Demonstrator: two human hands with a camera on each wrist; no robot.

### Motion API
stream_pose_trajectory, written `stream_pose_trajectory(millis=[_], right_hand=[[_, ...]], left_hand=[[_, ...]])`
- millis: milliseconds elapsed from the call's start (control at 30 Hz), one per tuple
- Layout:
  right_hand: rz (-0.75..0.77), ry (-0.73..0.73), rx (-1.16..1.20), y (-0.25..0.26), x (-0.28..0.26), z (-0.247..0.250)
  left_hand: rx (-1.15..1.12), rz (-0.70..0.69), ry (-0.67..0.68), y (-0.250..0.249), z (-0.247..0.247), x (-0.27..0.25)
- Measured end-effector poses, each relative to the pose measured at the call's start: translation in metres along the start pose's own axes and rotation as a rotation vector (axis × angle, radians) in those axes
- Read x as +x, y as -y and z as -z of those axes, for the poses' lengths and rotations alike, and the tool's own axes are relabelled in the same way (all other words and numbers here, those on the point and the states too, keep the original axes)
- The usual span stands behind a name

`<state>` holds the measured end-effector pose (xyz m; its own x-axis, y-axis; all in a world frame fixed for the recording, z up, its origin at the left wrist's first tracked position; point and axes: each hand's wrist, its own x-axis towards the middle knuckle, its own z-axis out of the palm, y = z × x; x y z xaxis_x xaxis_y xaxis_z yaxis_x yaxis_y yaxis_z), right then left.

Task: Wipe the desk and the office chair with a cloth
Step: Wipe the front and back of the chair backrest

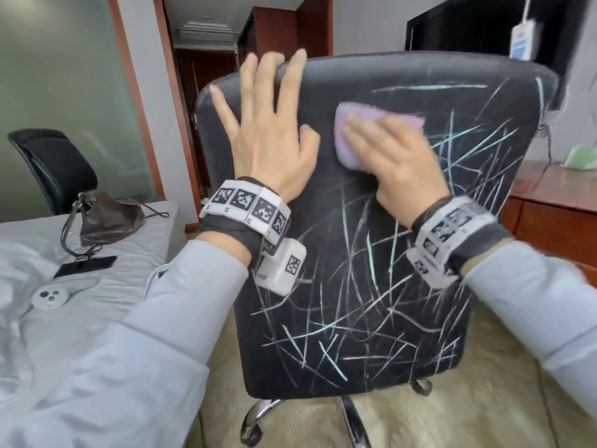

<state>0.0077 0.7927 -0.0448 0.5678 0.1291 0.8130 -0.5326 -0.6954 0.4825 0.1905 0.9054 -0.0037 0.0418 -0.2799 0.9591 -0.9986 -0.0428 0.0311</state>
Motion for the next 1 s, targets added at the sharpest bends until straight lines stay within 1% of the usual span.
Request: stream_pose_trajectory(millis=[33,100,133,233,267,333,367,400,467,500,533,567,600,667,700,767,800,833,933,1000], right_hand=[[-0.028,-0.064,-0.014,-0.013,0.006,0.007],[-0.035,-0.127,-0.022,-0.013,0.004,0.006],[-0.025,-0.118,-0.004,-0.002,-0.004,-0.001],[0.031,0.022,0.059,0.04,-0.048,-0.029],[0.055,0.064,0.066,0.044,-0.055,-0.031],[0.131,0.08,0.057,0.032,-0.048,-0.026],[0.146,0.057,0.043,0.024,-0.035,-0.02],[0.116,0.004,0.025,0.015,-0.02,-0.013],[-0.017,-0.13,0.028,0.002,0.006,-0.004],[-0.071,-0.169,0.037,0.005,0.01,-0.007],[-0.081,-0.19,0.046,0.015,0.006,-0.013],[-0.058,-0.172,0.076,0.029,-0.005,-0.023],[-0.019,-0.12,0.115,0.046,-0.022,-0.034],[0.044,0.043,0.172,0.074,-0.062,-0.051],[0.056,0.12,0.19,0.081,-0.076,-0.054],[0.074,0.188,0.193,0.077,-0.077,-0.051],[0.078,0.181,0.178,0.072,-0.066,-0.045],[0.067,0.139,0.167,0.065,-0.053,-0.039],[-0.021,-0.083,0.146,0.037,-0.004,-0.021],[-0.059,-0.195,0.132,0.03,0.011,-0.02]], left_hand=[[0.004,0.017,-0.02,-0.002,-0.001,0.0],[0.018,0.051,-0.07,-0.007,-0.003,0.002],[0.022,0.07,-0.093,-0.011,-0.004,0.004],[0.002,0.133,-0.147,-0.018,-0.006,0.006],[-0.004,0.15,-0.167,-0.019,-0.007,0.007],[0.001,0.156,-0.19,-0.021,-0.008,0.006],[0.0,0.151,-0.193,-0.021,-0.007,0.006],[-0.006,0.148,-0.196,-0.021,-0.007,0.006],[-0.029,0.146,-0.205,-0.019,-0.006,0.005],[-0.041,0.142,-0.207,-0.017,-0.005,0.004],[-0.048,0.137,-0.205,-0.015,-0.004,0.003],[-0.05,0.134,-0.198,-0.014,-0.004,0.002],[-0.045,0.135,-0.19,-0.014,-0.004,0.001],[-0.025,0.138,-0.169,-0.013,-0.004,0.0],[-0.007,0.137,-0.159,-0.013,-0.004,-0.001],[0.041,0.121,-0.142,-0.013,-0.004,-0.004],[0.063,0.11,-0.134,-0.013,-0.004,-0.005],[0.076,0.099,-0.128,-0.012,-0.005,-0.007],[0.095,0.071,-0.131,-0.008,-0.008,-0.009],[0.097,0.06,-0.128,-0.006,-0.008,-0.011]])
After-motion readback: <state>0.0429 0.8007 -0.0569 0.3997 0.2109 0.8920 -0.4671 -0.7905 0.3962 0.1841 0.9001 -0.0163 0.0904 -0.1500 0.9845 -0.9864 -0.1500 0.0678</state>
